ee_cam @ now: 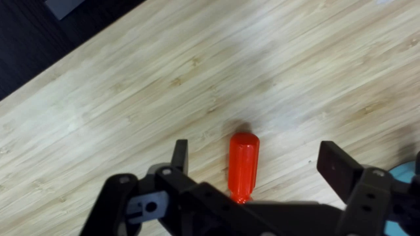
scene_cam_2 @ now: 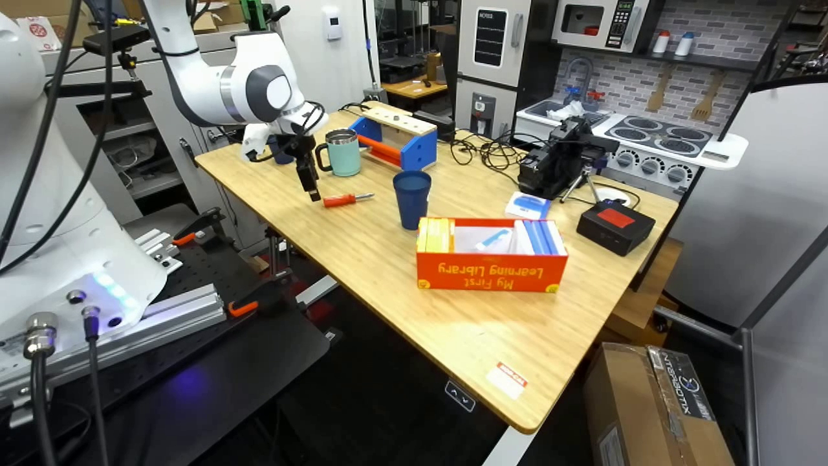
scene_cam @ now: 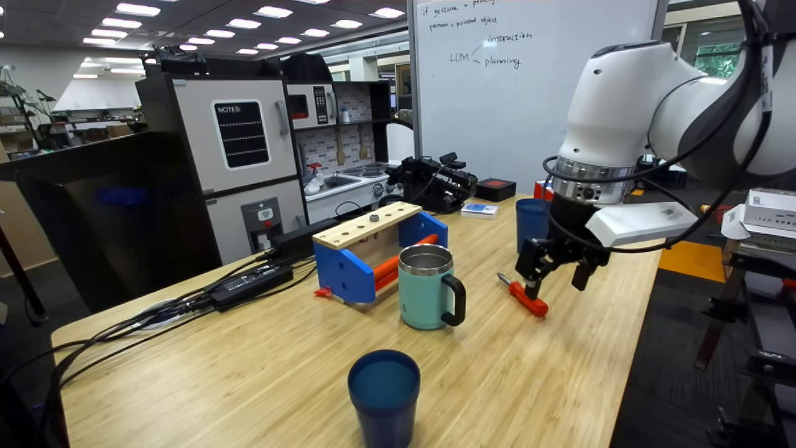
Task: Put the screw driver in the tool box
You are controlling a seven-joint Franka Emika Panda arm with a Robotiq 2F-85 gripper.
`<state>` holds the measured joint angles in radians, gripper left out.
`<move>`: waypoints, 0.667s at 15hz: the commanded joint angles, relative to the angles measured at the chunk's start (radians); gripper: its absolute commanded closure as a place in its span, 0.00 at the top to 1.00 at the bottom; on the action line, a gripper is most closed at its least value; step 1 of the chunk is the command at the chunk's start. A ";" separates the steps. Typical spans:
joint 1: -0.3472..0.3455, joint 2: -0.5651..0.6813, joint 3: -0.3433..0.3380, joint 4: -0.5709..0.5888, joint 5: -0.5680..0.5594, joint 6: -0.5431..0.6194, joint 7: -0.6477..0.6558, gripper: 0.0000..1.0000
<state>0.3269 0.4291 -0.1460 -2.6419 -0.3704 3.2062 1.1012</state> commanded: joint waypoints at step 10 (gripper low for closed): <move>0.088 0.138 -0.031 0.161 0.266 -0.162 -0.155 1.00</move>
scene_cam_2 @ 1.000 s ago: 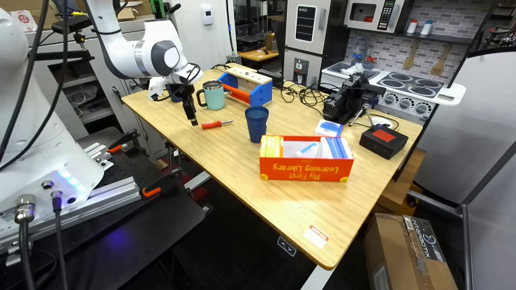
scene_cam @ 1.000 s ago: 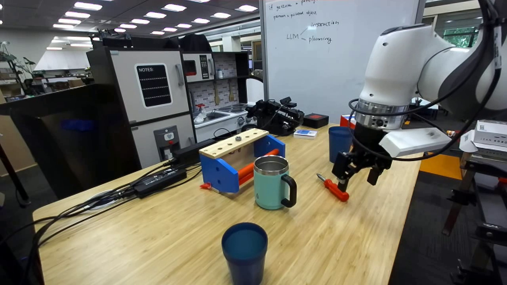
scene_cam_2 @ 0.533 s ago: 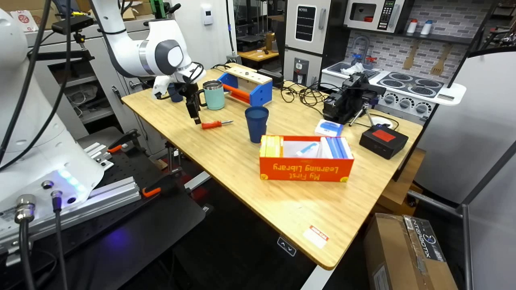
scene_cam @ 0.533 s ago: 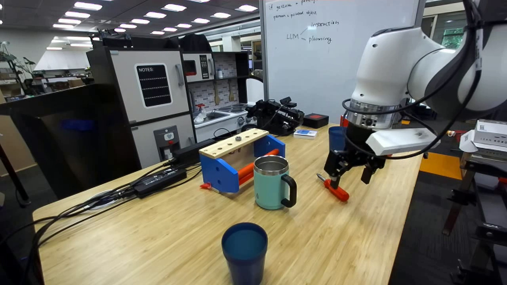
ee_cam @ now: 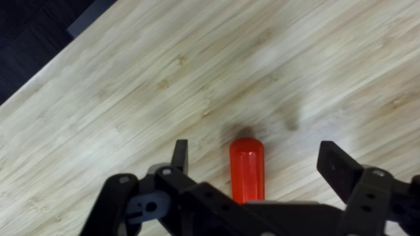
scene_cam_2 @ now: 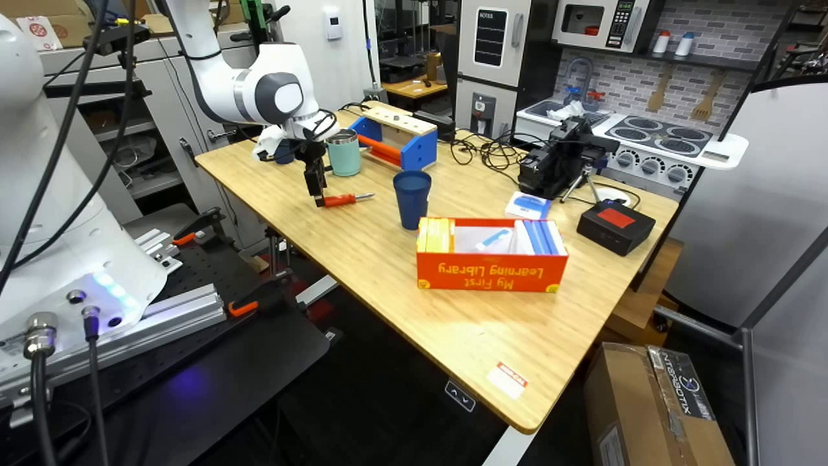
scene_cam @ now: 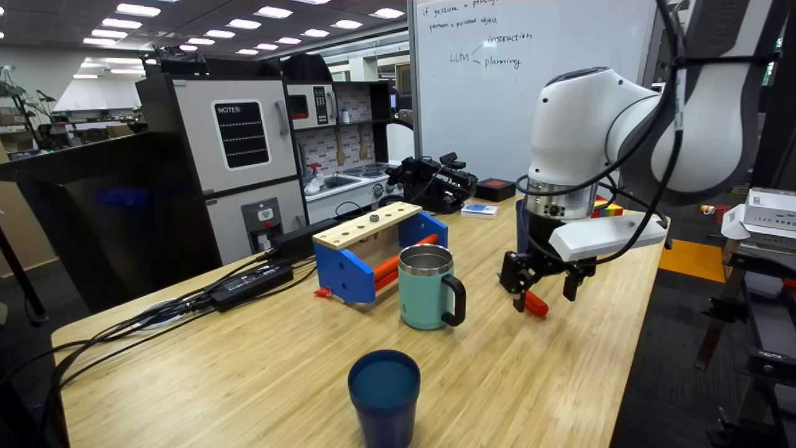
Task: Put the screw driver in the tool box
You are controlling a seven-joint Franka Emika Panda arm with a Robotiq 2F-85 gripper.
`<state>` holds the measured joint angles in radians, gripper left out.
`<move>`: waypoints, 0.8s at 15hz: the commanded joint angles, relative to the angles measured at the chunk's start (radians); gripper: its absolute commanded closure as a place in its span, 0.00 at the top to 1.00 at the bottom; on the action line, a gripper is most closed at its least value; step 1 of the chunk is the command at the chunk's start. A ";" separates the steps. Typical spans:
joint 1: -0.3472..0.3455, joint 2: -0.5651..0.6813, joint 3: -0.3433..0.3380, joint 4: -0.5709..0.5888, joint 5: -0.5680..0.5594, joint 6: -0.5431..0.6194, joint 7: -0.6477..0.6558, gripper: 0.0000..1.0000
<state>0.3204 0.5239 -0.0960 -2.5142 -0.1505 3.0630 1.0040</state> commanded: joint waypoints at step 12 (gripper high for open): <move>0.292 0.146 -0.218 0.011 0.141 0.171 -0.360 0.22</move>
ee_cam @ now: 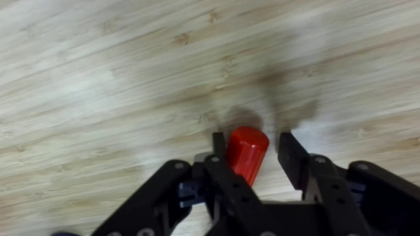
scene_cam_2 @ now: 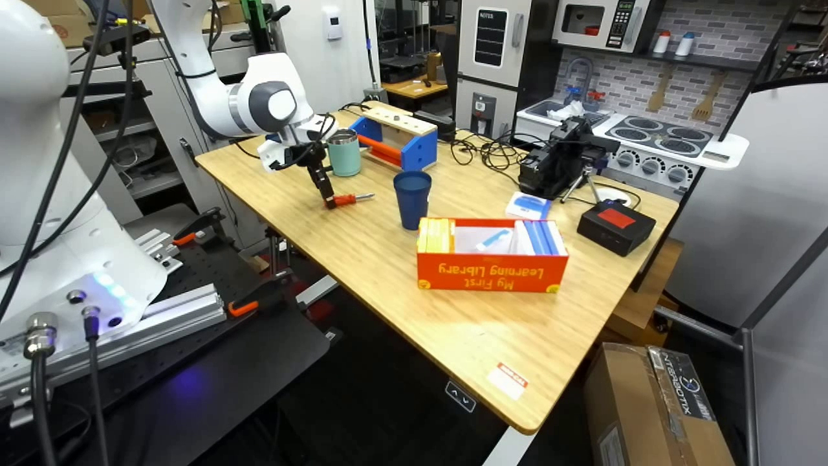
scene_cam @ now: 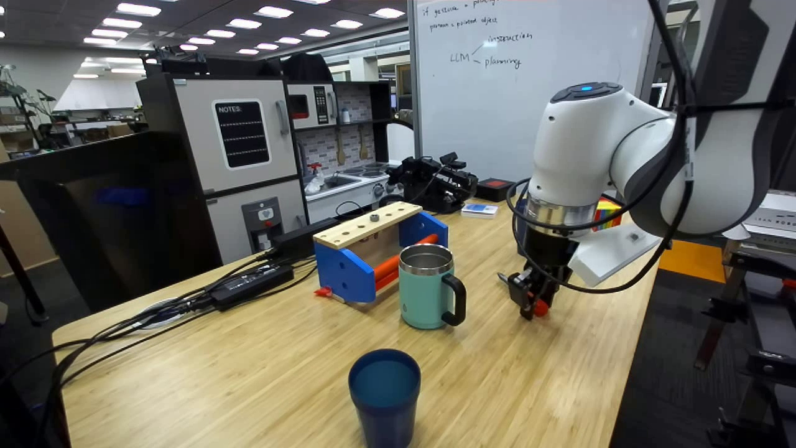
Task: Put the screw driver in the tool box
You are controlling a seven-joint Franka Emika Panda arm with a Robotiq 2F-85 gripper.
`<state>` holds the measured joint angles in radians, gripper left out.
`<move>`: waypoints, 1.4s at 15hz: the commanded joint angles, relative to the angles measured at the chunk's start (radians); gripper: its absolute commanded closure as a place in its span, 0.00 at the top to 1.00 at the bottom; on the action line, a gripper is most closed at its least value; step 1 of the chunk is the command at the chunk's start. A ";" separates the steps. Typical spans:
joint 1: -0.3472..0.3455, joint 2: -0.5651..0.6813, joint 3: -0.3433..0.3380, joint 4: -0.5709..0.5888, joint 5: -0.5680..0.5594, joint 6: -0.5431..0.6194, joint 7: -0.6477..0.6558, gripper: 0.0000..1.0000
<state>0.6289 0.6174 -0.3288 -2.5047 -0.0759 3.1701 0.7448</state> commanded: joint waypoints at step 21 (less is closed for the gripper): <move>-0.816 -0.398 0.651 -0.098 0.506 -0.383 -0.494 0.07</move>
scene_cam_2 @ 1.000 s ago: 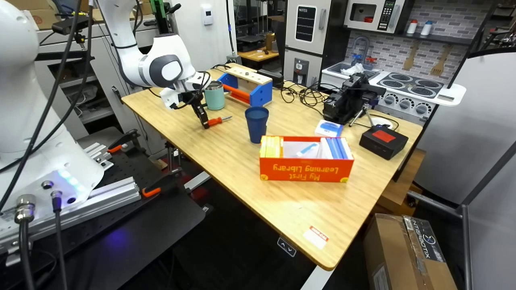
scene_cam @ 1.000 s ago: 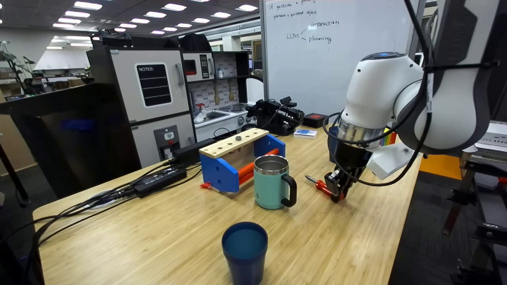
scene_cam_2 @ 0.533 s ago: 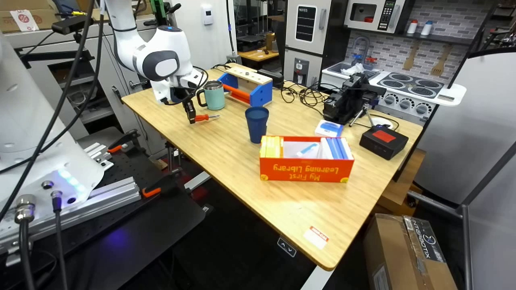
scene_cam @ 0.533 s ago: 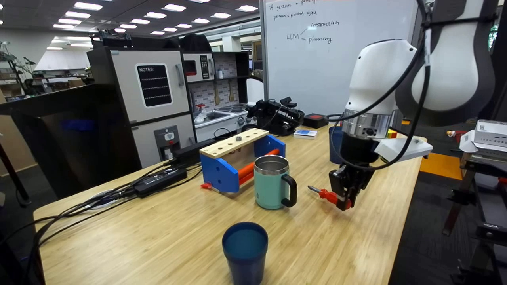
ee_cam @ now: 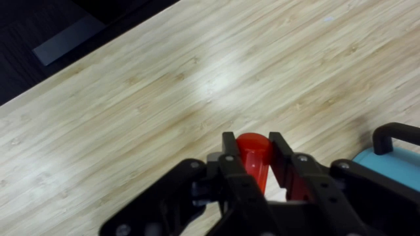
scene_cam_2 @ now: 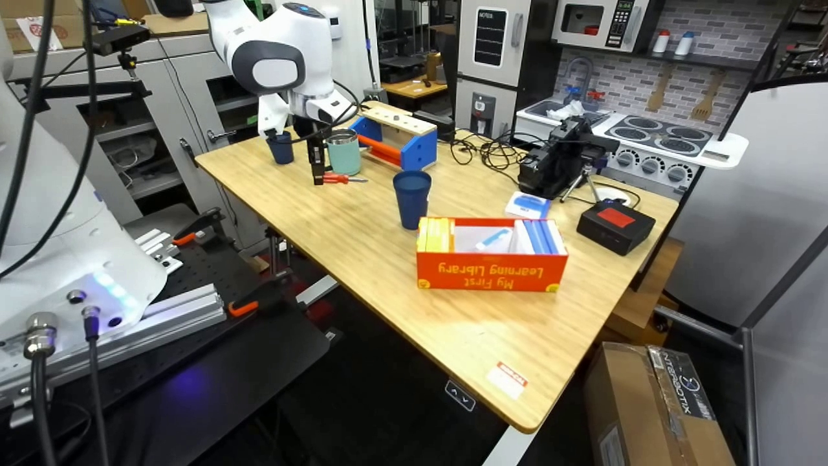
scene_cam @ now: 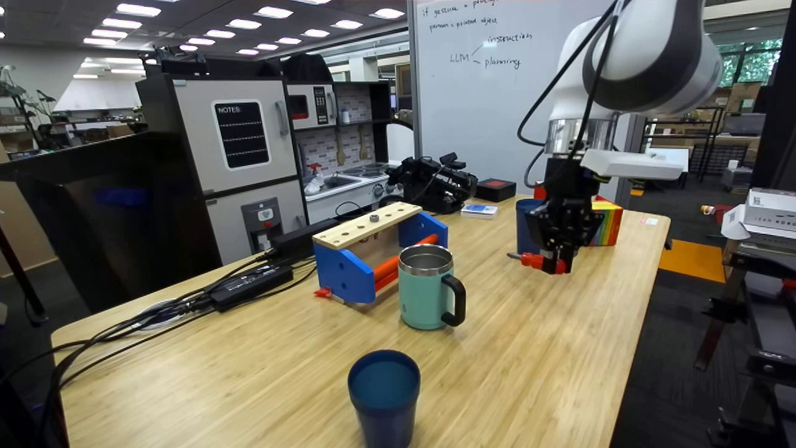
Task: Put the screw driver in the tool box
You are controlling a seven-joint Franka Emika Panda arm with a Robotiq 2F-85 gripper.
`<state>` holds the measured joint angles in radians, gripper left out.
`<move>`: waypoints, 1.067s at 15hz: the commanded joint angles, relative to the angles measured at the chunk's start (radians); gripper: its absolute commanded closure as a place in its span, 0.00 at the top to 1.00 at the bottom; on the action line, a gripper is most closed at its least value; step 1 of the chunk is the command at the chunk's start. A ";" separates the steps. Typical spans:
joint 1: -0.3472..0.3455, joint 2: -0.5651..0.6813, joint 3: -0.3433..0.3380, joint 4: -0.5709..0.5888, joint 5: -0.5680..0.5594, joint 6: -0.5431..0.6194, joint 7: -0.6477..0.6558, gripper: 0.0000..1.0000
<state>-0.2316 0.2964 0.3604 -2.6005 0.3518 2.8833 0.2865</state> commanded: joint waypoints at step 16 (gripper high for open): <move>0.078 -0.340 -0.342 -0.057 0.834 -0.437 -0.712 0.07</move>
<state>-0.1848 -0.0221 0.0947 -2.6405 1.1109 2.5095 -0.3401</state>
